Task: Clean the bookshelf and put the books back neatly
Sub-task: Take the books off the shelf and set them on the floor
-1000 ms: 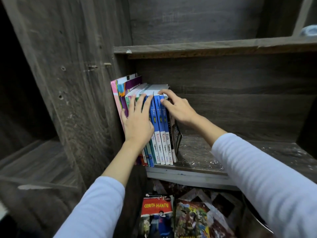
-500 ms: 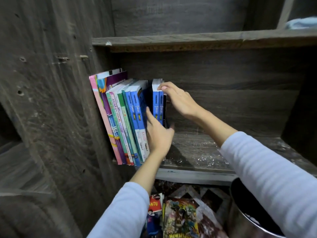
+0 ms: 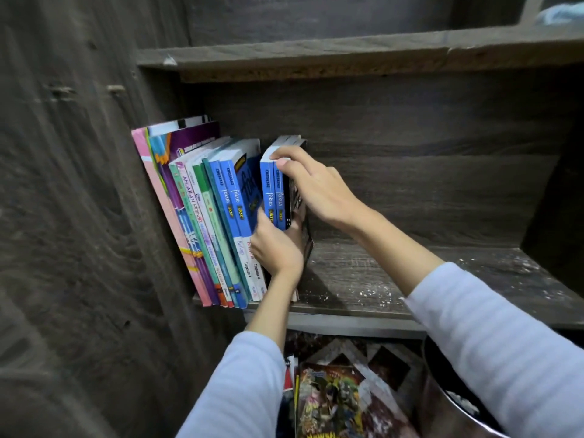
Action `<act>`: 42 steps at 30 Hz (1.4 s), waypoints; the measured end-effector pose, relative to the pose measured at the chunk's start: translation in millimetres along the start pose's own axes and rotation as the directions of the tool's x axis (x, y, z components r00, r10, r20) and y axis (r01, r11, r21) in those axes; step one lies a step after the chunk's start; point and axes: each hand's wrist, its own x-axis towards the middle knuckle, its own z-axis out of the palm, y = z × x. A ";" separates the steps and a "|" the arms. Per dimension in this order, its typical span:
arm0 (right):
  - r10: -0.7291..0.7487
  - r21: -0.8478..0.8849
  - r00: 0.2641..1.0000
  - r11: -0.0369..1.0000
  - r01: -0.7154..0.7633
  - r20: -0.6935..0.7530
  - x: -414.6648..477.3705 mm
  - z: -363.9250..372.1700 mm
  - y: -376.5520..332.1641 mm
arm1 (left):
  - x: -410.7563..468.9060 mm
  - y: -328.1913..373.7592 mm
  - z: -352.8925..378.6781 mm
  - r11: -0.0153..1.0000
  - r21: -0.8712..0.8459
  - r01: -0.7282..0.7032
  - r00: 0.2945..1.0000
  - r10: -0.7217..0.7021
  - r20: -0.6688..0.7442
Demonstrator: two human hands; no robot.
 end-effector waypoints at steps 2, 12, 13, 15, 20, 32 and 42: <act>-0.025 -0.015 1.000 1.000 0.026 0.013 -1.5 -2.0 -4.3 | -2.2 1.6 -6.9 0.998 -0.062 -0.022 1.000 0.020 -0.018; 0.023 0.278 0.994 0.961 0.006 -0.103 -40.8 -24.1 17.2 | -15.9 36.1 -70.2 0.974 -0.197 -0.112 0.989 0.130 0.078; 0.094 0.305 0.989 0.951 -0.054 -0.116 -45.8 -24.7 22.9 | -17.9 40.3 -79.4 0.963 -0.229 -0.140 0.984 0.160 0.073; 0.246 0.375 0.965 0.906 -0.196 -0.089 -53.6 -25.4 32.4 | -20.4 44.2 -96.4 0.947 -0.268 -0.175 0.977 0.201 0.072; 0.345 0.511 0.938 0.812 -0.281 -0.033 -61.5 -22.1 26.3 | -30.0 45.4 -141.7 0.883 -0.432 -0.183 0.964 0.247 0.096; 0.469 0.488 0.882 0.761 -0.427 0.041 -139.0 27.6 -26.3 | -79.9 -30.4 -233.7 0.810 -0.577 0.100 0.947 0.100 0.305; 0.627 0.049 0.744 0.756 -0.653 0.230 -218.3 133.7 79.5 | -150.2 -197.8 -220.9 0.786 -0.282 0.551 0.784 -0.371 0.499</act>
